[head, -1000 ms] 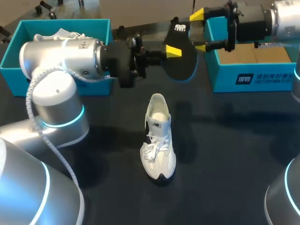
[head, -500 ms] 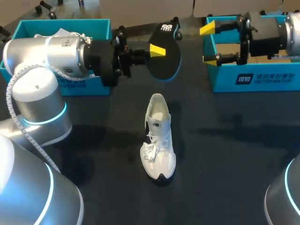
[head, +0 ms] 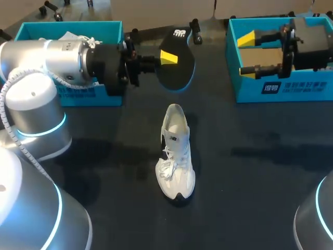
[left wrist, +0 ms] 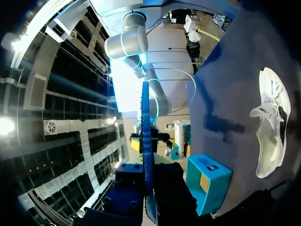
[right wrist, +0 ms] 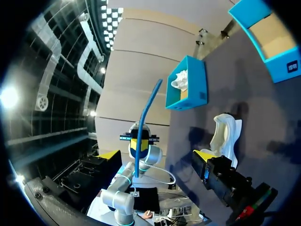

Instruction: Take the shoe out of the shoebox, open the shoe tongue, remove and reinsert the insole, then place the shoe into the shoebox

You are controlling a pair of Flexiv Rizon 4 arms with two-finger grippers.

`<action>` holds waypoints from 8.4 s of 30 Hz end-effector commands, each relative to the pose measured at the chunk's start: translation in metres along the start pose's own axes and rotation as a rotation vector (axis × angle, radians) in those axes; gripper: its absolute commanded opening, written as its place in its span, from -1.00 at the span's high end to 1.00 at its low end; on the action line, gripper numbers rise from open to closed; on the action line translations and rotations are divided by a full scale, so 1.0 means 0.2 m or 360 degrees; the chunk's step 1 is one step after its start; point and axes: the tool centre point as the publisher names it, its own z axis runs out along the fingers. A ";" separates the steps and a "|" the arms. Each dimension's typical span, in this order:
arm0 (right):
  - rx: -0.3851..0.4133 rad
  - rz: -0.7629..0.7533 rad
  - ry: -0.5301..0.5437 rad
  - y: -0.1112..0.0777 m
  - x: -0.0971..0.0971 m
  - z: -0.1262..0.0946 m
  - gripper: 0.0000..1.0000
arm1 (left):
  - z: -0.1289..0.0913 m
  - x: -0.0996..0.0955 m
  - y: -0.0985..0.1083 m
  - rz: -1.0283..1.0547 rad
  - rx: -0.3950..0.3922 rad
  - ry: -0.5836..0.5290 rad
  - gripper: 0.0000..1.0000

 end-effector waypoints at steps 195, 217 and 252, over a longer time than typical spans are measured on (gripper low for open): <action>-0.0021 0.0199 -0.2123 -0.03 0.42 0.46 -1.00 | 0.16 0.12 0.18 -0.5412 -0.0013 0.0016 1.00; -0.0021 0.0199 -0.2123 -0.03 0.42 0.46 -1.00 | 0.15 0.15 0.17 -0.5379 -0.0085 -0.0028 1.00; -0.0164 0.0240 -0.1863 -0.17 0.32 0.28 -1.00 | 0.15 0.15 0.17 -0.5379 -0.0085 -0.0028 1.00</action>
